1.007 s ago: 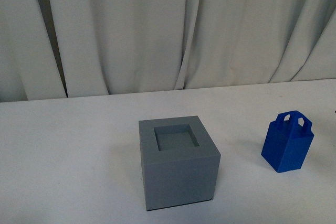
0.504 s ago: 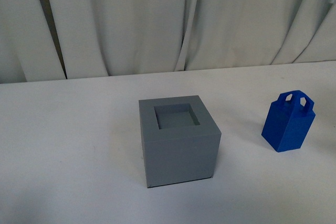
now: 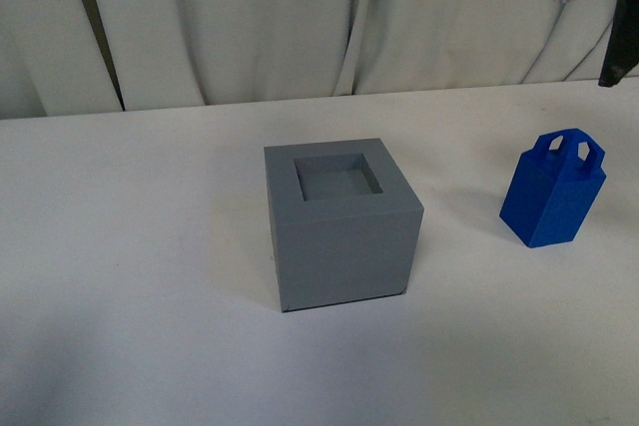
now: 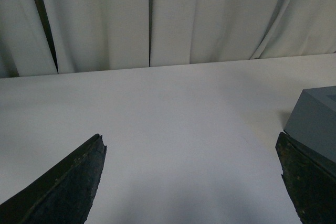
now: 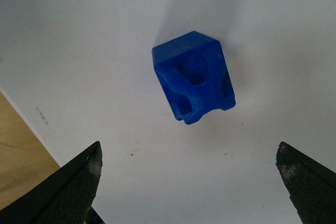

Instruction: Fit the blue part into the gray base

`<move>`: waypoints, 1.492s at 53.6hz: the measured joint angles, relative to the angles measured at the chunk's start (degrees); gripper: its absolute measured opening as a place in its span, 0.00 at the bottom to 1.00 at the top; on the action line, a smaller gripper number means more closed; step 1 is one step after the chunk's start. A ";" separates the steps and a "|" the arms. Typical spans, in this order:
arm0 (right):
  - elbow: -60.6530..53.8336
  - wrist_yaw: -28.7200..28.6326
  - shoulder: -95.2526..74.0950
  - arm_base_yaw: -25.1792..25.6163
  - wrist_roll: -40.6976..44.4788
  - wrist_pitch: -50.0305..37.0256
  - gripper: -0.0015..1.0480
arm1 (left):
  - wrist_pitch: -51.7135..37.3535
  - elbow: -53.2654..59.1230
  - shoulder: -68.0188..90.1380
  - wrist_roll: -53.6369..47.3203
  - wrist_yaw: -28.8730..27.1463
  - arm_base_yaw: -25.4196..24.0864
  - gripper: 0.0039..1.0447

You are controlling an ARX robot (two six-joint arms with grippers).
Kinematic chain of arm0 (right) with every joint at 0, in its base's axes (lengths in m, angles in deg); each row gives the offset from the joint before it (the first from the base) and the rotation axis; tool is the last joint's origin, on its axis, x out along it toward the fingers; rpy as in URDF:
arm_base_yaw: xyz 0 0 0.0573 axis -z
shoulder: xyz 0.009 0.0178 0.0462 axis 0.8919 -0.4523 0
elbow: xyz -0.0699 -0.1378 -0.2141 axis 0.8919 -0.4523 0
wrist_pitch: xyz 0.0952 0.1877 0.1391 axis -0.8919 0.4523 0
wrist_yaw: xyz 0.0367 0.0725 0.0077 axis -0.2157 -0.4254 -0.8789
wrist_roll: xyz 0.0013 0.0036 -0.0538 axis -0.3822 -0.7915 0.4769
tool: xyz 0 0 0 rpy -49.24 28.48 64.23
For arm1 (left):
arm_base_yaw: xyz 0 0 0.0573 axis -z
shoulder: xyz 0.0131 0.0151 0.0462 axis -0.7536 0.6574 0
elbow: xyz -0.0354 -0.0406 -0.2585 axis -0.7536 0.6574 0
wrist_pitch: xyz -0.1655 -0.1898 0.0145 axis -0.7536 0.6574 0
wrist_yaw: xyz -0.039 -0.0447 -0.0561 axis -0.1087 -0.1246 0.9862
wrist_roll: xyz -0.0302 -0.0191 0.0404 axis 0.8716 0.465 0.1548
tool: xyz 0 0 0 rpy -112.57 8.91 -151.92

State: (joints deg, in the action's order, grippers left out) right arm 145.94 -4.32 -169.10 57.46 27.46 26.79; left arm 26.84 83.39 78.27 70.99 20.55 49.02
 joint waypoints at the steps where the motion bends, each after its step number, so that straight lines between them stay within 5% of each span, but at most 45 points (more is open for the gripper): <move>1: 0.52 0.26 -0.52 -0.20 0.11 0.31 0.93 | 0.00 0.00 0.00 0.00 0.00 0.00 0.94; 25: -0.76 4.20 -4.02 -2.38 1.01 -2.32 0.93 | 0.00 0.00 0.00 0.00 0.00 0.00 0.94; 80: 5.79 2.95 -12.28 -4.59 0.98 -3.13 0.93 | 0.00 0.00 0.00 0.00 0.00 0.00 0.94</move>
State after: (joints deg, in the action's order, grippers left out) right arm 151.74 -1.37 -181.39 52.87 28.45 23.66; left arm 26.84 83.39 78.27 70.99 20.55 49.02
